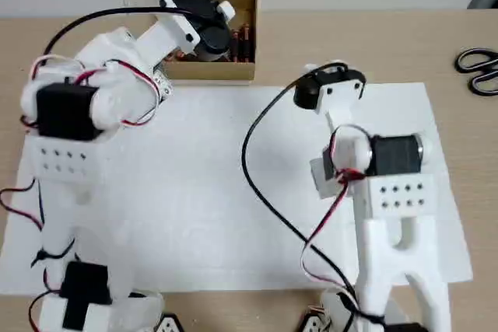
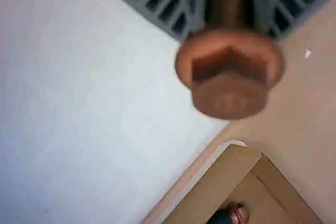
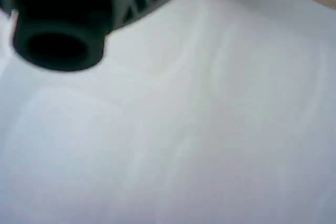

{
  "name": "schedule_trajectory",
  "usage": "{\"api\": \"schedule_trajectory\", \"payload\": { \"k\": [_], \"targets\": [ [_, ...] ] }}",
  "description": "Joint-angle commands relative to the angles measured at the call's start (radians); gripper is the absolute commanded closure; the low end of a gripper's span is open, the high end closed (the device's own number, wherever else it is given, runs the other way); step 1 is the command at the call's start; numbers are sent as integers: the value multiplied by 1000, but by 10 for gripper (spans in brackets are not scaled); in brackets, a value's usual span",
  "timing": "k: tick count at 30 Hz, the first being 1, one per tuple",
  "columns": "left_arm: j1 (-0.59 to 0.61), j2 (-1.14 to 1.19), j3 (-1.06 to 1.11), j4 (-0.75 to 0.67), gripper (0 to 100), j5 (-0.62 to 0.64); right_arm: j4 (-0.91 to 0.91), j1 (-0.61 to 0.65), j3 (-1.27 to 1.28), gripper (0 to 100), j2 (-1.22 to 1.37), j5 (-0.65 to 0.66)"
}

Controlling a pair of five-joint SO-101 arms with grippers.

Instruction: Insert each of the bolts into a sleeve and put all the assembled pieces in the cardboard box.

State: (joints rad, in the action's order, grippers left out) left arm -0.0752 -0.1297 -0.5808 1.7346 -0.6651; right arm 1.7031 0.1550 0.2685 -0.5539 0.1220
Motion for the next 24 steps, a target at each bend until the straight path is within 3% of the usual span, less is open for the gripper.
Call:
{"api": "schedule_trajectory", "payload": {
  "k": [1, 10, 14, 21, 24],
  "targets": [
    [-5, -74, -8, 15, 994, 164, -2, 12, 8, 995, -71, -117],
    [-11, -192, -8, -38, 994, 733, -84, 21, 18, 995, -306, -316],
    [-15, -250, -4, -35, 994, 948, -171, 137, 118, 996, -412, -318],
    [-17, -305, -2, -20, 994, 1108, -372, 351, 310, 996, -616, -382],
    [-83, -324, -2, 12, 994, 1155, -461, 404, 400, 996, -685, -381]
  ]
}}
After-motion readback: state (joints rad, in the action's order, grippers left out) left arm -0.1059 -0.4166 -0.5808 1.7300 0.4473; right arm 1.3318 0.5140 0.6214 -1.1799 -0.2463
